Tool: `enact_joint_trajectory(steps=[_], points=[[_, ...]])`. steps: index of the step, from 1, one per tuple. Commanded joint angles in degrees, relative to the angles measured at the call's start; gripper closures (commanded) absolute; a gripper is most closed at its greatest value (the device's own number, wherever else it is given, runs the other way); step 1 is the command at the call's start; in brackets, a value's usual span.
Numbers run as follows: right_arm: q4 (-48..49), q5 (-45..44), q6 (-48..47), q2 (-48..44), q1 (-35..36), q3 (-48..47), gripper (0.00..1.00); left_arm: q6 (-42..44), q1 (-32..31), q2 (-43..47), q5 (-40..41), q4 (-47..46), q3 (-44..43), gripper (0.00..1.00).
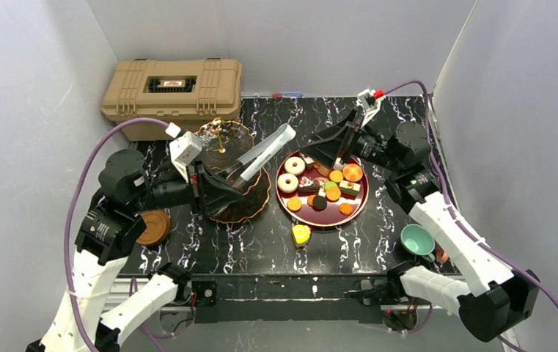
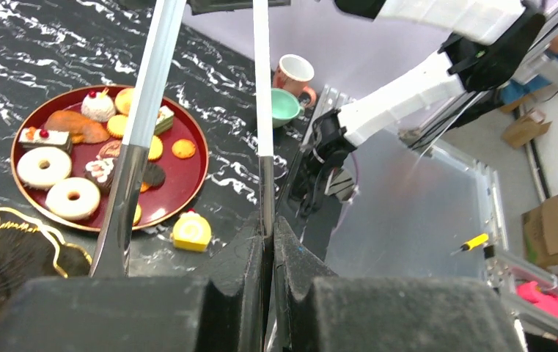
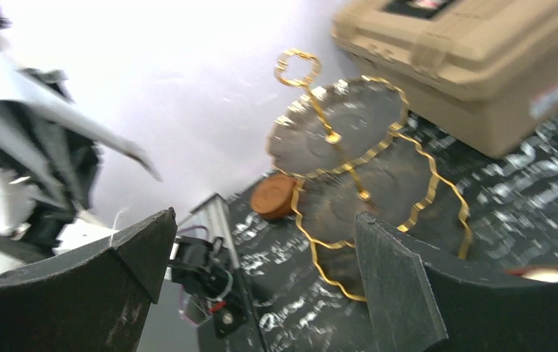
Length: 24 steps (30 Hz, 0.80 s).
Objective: Serve the afternoon tea
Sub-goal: Pick up the clamp from the desert table.
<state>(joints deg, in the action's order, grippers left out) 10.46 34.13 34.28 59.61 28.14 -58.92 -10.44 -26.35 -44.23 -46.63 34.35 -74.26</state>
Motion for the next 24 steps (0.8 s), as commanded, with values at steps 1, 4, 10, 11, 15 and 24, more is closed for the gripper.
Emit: enact_joint_trajectory(steps=[1,4,10,11,15,24], points=[[29.12,6.90,13.87,0.42,2.37,1.69,0.02,-10.05,0.24,-0.74,-2.67,-11.54,1.71,1.00],[33.47,6.68,13.96,3.40,7.31,-0.08,0.02,-13.55,0.24,-1.90,-6.22,-16.11,2.21,1.00],[40.26,6.44,13.74,9.19,14.09,-3.57,0.02,-18.61,0.33,-3.62,-9.34,-20.72,0.87,1.00],[41.29,5.95,14.14,9.61,14.19,-3.51,0.02,-19.10,0.33,-3.79,-9.88,-20.92,0.53,1.00],[43.62,4.24,14.77,11.34,15.61,-4.29,0.02,-20.06,0.39,-3.89,-10.69,-21.08,0.38,1.00],[45.43,-0.60,12.48,14.52,23.39,-6.12,0.02,-17.49,0.40,-3.89,-9.20,-20.07,1.61,1.00]])
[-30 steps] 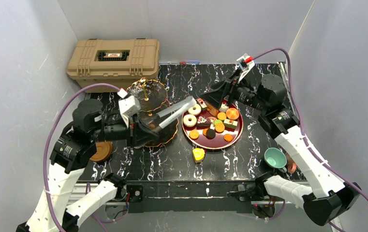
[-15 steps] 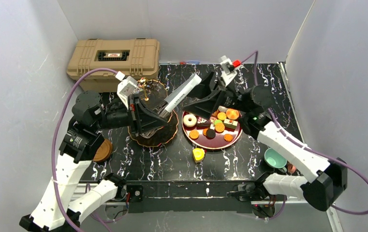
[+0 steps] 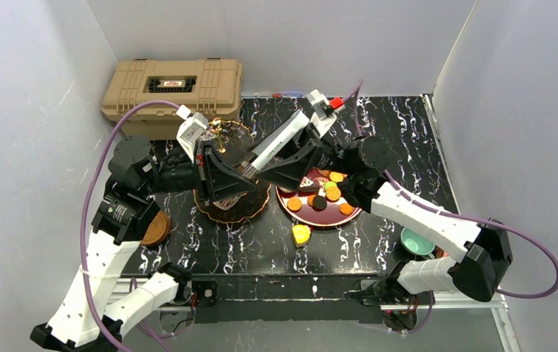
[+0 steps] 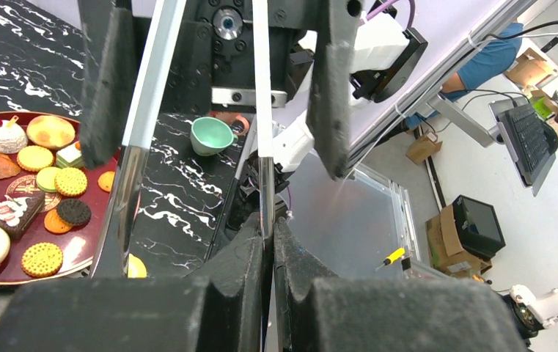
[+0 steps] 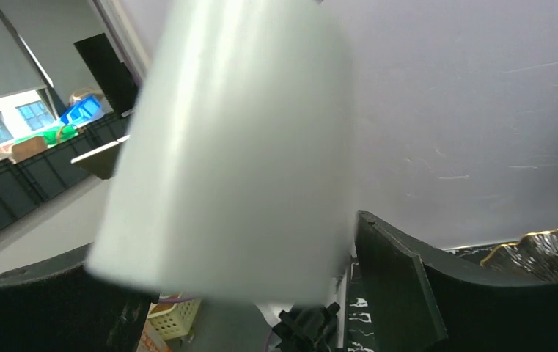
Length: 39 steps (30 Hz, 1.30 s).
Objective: Serve the afternoon tea
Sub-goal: Pick up the clamp from the desert table.
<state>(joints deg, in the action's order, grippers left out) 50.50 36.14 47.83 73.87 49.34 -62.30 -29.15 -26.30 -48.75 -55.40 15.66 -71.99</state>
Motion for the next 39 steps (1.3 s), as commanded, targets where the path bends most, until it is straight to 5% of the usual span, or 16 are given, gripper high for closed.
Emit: enact_joint_trajectory(steps=[1,6,20,22,25,27,39], points=[[5.58,-2.71,-1.35,0.02,2.51,-2.47,0.02,1.62,0.48,0.72,0.22,-0.96,-0.70,1.00],[0.90,-6.15,-4.31,-2.06,2.93,-2.57,0.03,2.85,0.64,1.09,0.24,-0.76,-0.16,1.00],[-7.35,-12.10,-8.32,-1.80,4.71,-3.41,0.52,10.70,0.57,1.19,3.60,4.38,-0.34,1.00],[-9.47,-12.84,-9.93,-2.98,4.71,-3.07,0.55,11.81,0.60,1.57,4.66,5.20,-1.00,0.81],[-14.25,-14.76,-13.47,-4.64,4.71,-2.99,0.58,14.05,0.64,2.24,8.10,6.79,-2.69,0.31],[-19.33,-16.64,-16.86,-5.69,4.71,-3.44,0.60,16.28,0.64,3.09,11.45,8.11,-3.82,0.13],[-42.29,-38.58,-35.48,-11.31,4.62,0.87,0.80,25.19,0.64,3.34,27.34,19.60,-7.50,0.03]])
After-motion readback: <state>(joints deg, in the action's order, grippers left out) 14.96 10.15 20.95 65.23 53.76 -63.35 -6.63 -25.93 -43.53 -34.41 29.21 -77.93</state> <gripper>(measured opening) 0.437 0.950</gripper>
